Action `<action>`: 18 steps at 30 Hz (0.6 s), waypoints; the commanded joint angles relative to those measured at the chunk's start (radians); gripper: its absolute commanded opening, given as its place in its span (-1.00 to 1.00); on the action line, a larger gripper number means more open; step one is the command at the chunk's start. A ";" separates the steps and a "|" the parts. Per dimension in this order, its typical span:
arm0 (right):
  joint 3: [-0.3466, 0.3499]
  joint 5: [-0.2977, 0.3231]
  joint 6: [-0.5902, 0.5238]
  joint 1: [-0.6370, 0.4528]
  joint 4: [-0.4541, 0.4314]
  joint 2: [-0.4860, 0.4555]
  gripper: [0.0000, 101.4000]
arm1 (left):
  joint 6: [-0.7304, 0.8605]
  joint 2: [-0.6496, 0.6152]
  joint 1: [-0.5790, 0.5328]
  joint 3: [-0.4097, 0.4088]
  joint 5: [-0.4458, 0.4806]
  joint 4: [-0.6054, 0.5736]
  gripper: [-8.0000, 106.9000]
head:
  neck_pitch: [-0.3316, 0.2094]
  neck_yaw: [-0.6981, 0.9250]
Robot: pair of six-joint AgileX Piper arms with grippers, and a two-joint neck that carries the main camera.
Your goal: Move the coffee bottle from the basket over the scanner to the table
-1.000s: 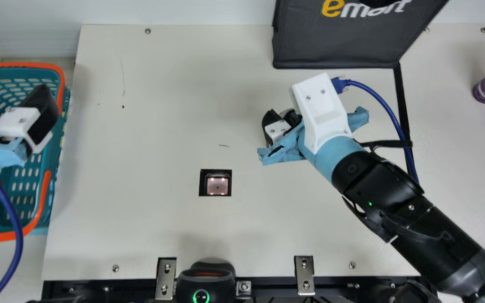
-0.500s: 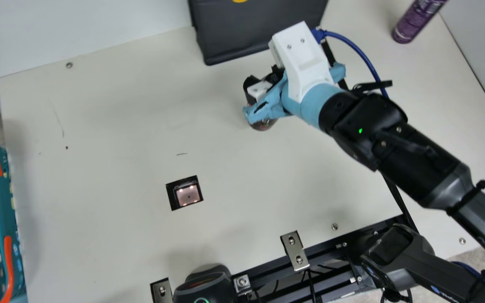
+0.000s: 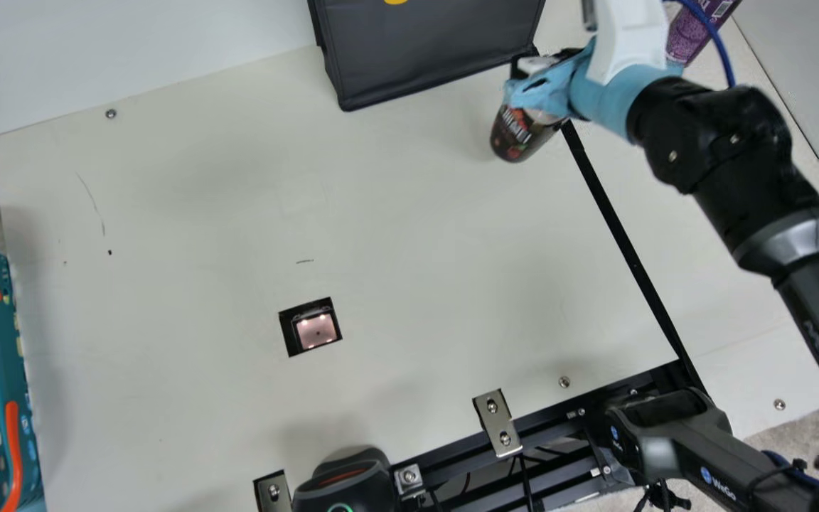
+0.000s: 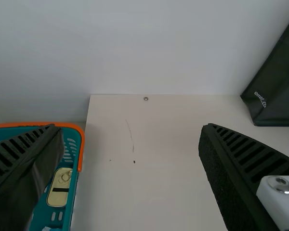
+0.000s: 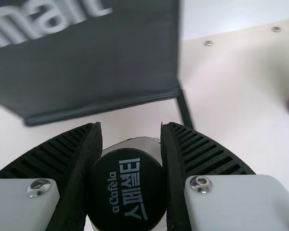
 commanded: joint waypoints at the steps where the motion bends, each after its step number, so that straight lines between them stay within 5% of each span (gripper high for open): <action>1: -0.025 0.000 -0.085 -0.091 0.066 0.032 -1.00 | 0.000 0.000 0.000 0.000 0.000 0.000 0.71 | -0.030 -0.002; 8: -0.125 0.004 -0.180 -0.200 0.125 0.143 -1.00 | 0.000 0.000 0.000 0.000 0.000 0.000 0.71 | -0.030 -0.002; 18: -0.280 0.020 -0.099 -0.228 0.024 0.295 -1.00 | 0.000 0.000 0.000 0.000 0.000 0.000 0.71 | -0.030 -0.002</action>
